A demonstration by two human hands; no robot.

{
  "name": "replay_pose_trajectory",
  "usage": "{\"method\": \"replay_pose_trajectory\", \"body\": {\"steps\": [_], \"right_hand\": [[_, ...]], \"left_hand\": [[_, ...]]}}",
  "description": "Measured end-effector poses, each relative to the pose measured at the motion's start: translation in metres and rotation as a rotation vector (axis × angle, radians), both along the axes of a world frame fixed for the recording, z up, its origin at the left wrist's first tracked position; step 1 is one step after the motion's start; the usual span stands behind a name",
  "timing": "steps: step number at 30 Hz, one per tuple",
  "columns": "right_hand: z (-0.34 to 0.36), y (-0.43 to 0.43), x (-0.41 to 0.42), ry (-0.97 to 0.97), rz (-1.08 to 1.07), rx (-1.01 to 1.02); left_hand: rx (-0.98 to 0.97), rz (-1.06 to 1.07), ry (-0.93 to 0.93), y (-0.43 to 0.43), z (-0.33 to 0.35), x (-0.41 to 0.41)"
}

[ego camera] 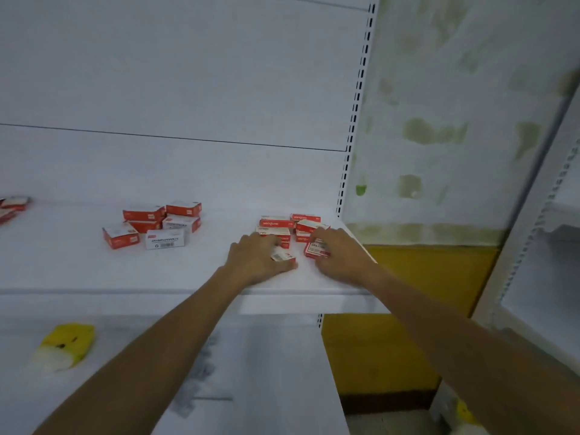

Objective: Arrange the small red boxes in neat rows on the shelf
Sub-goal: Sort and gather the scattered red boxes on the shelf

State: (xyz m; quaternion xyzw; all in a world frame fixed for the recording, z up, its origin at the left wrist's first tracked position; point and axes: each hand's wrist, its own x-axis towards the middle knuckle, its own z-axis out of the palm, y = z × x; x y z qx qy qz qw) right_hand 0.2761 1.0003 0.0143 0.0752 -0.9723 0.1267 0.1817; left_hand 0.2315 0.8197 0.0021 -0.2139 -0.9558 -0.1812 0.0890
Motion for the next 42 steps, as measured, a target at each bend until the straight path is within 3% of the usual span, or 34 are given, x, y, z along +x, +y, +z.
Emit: {"method": "replay_pose_trajectory", "body": {"steps": [6, 13, 26, 35, 42], "right_hand": [[-0.001, 0.001, 0.006, -0.018, 0.033, 0.032], [0.018, -0.039, -0.009, 0.143, 0.048, 0.019], [0.035, -0.339, -0.051, 0.157, 0.536, 0.004], [0.037, -0.503, -0.085, 0.059, 0.597, -0.066], [0.023, -0.574, -0.111, 0.026, 0.558, -0.113]], "left_hand": [[0.044, 0.111, 0.015, -0.006, 0.007, 0.015], [0.169, 0.139, 0.167, -0.067, 0.028, 0.03], [0.203, 0.55, 0.203, -0.336, 0.039, 0.083], [0.168, 0.583, 0.192, -0.495, 0.044, 0.061], [0.163, 0.548, 0.149, -0.573, 0.032, 0.026]]}}
